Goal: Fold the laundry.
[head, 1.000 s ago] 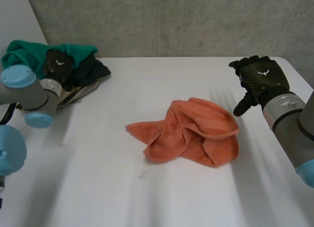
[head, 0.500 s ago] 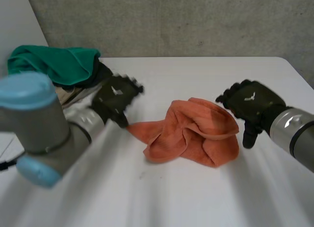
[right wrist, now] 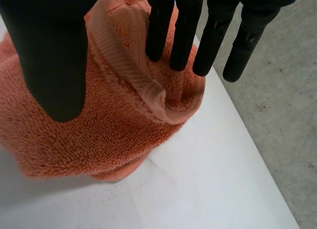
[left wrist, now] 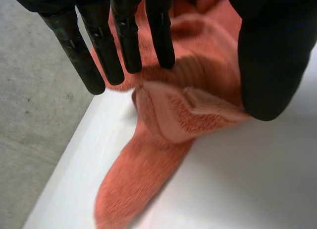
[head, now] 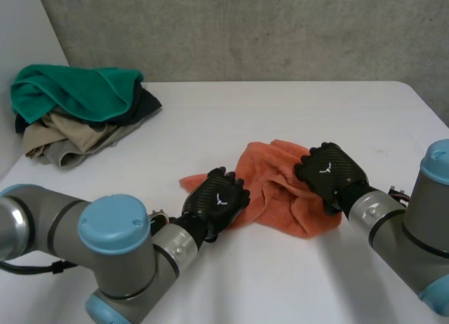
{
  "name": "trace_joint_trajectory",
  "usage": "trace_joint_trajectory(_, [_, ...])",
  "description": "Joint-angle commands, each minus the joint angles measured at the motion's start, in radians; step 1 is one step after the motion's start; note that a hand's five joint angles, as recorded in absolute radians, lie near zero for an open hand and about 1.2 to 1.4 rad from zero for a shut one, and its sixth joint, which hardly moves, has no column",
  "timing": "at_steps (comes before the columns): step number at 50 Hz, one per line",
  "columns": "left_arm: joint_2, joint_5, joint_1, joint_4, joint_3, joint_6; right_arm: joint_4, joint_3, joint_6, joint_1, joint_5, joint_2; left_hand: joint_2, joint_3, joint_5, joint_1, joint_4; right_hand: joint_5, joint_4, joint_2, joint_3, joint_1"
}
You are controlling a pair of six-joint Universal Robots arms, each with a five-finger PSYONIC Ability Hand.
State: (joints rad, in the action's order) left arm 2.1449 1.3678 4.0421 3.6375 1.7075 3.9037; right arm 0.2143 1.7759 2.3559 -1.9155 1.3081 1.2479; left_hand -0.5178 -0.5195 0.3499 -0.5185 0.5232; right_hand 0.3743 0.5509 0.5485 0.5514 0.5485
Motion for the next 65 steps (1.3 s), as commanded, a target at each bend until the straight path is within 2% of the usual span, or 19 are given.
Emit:
trace_joint_trajectory(1, [0.033, 0.016, 0.014, -0.002, -0.031, 0.158, 0.039, -0.003, 0.002, 0.001, 0.008, -0.013, -0.039, -0.038, 0.033, -0.039, 0.034, 0.100, 0.098, 0.100, 0.097, 0.100])
trace_joint_trajectory(6, [0.033, 0.017, 0.014, 0.006, -0.054, 0.155, 0.039, -0.007, 0.002, 0.000, 0.008, -0.025, -0.054, -0.052, 0.047, -0.053, 0.048, 0.144, 0.142, 0.144, 0.141, 0.144])
trace_joint_trajectory(8, [0.035, 0.017, 0.014, 0.019, -0.069, 0.152, 0.039, -0.010, 0.005, 0.000, 0.008, -0.031, -0.162, -0.160, 0.155, -0.161, 0.157, 0.214, 0.212, 0.214, 0.211, 0.214])
trace_joint_trajectory(13, [0.087, 0.019, 0.014, 0.065, -0.107, 0.155, 0.043, -0.021, 0.016, -0.002, 0.005, -0.045, -0.370, -0.369, 0.364, -0.370, 0.365, 0.490, 0.488, 0.490, 0.487, 0.490])
trace_joint_trajectory(17, [0.165, 0.022, 0.015, 0.066, -0.163, 0.158, 0.045, -0.038, 0.017, 0.004, 0.008, -0.059, -0.608, -0.606, 0.602, -0.608, 0.603, 0.847, 0.845, 0.847, 0.844, 0.847])
trace_joint_trajectory(19, [0.191, 0.020, 0.018, 0.066, -0.187, 0.160, 0.045, -0.052, 0.017, 0.009, 0.010, -0.061, -0.877, -0.875, 0.870, -0.876, 0.871, 0.847, 0.845, 0.848, 0.845, 0.848])
trace_joint_trajectory(24, [0.175, 0.033, 0.037, 0.081, -0.227, 0.154, 0.031, -0.099, 0.013, 0.035, 0.017, -0.050, -0.878, -0.877, 0.872, -0.878, 0.873, 0.847, 0.845, 0.848, 0.845, 0.848])
trace_joint_trajectory(26, [0.097, 0.052, 0.046, 0.082, -0.245, 0.140, 0.025, -0.133, 0.019, 0.042, 0.017, -0.041, -0.878, -0.877, 0.872, -0.878, 0.873, 0.847, 0.845, 0.848, 0.845, 0.848])
trace_joint_trajectory(29, [0.001, 0.068, 0.049, 0.085, -0.264, 0.083, 0.010, -0.191, 0.045, 0.042, 0.017, 0.051, -0.878, -0.877, 0.872, -0.878, 0.873, 0.847, 0.845, 0.848, 0.845, 0.848])
trace_joint_trajectory(32, [-0.115, 0.088, 0.049, 0.090, -0.305, -0.064, 0.007, -0.246, 0.112, 0.041, 0.019, 0.143, -0.878, -0.877, 0.872, -0.878, 0.873, 0.847, 0.845, 0.848, 0.845, 0.848])
trace_joint_trajectory(33, [-0.160, 0.106, 0.049, 0.090, -0.333, -0.148, 0.011, -0.288, 0.184, 0.041, 0.020, 0.194, -0.878, -0.877, 0.872, -0.878, 0.873, 0.847, 0.845, 0.848, 0.845, 0.848])
trace_joint_trajectory(40, [-0.299, 0.163, 0.086, 0.052, -0.416, -0.412, 0.004, -0.455, 0.436, 0.050, 0.042, 0.278, -0.878, -0.877, 0.872, -0.878, 0.873, 0.847, 0.845, 0.848, 0.845, 0.848])
trace_joint_trajectory(46, [-0.300, 0.172, 0.097, 0.006, -0.411, -0.451, -0.039, -0.458, 0.476, 0.038, 0.037, 0.324, -0.878, -0.877, 0.872, -0.878, 0.873, 0.847, 0.845, 0.848, 0.845, 0.848])
trace_joint_trajectory(49, [-0.296, 0.175, 0.107, 0.000, -0.382, -0.452, -0.114, -0.446, 0.476, 0.020, 0.030, 0.265, -0.878, -0.877, 0.872, -0.878, 0.873, 0.847, 0.845, 0.848, 0.845, 0.848])
trace_joint_trajectory(53, [-0.296, 0.175, 0.152, 0.000, -0.348, -0.454, -0.182, -0.460, 0.476, -0.086, 0.037, 0.099, -0.878, -0.877, 0.872, -0.878, 0.873, 0.847, 0.845, 0.848, 0.845, 0.848])
trace_joint_trajectory(57, [-0.295, 0.181, 0.207, 0.000, -0.335, -0.454, -0.185, -0.489, 0.482, -0.265, 0.056, -0.020, -0.480, -0.478, 0.474, -0.480, 0.475, 0.847, 0.845, 0.848, 0.845, 0.848])
trace_joint_trajectory(63, [-0.295, 0.264, 0.255, -0.011, -0.322, -0.454, -0.159, -0.564, 0.485, -0.428, 0.068, -0.223, -0.318, -0.317, 0.312, -0.318, 0.313, 0.847, 0.845, 0.848, 0.845, 0.848])
trace_joint_trajectory(64, [-0.295, 0.273, 0.256, -0.013, -0.318, -0.454, -0.161, -0.575, 0.485, -0.441, 0.072, -0.247, -0.301, -0.299, 0.294, -0.300, 0.295, 0.779, 0.777, 0.779, 0.776, 0.779])
trace_joint_trajectory(65, [-0.298, 0.284, 0.255, -0.016, -0.310, -0.454, -0.164, -0.605, 0.483, -0.460, 0.082, -0.295, -0.286, -0.284, 0.279, -0.285, 0.281, 0.258, 0.256, 0.258, 0.255, 0.258])
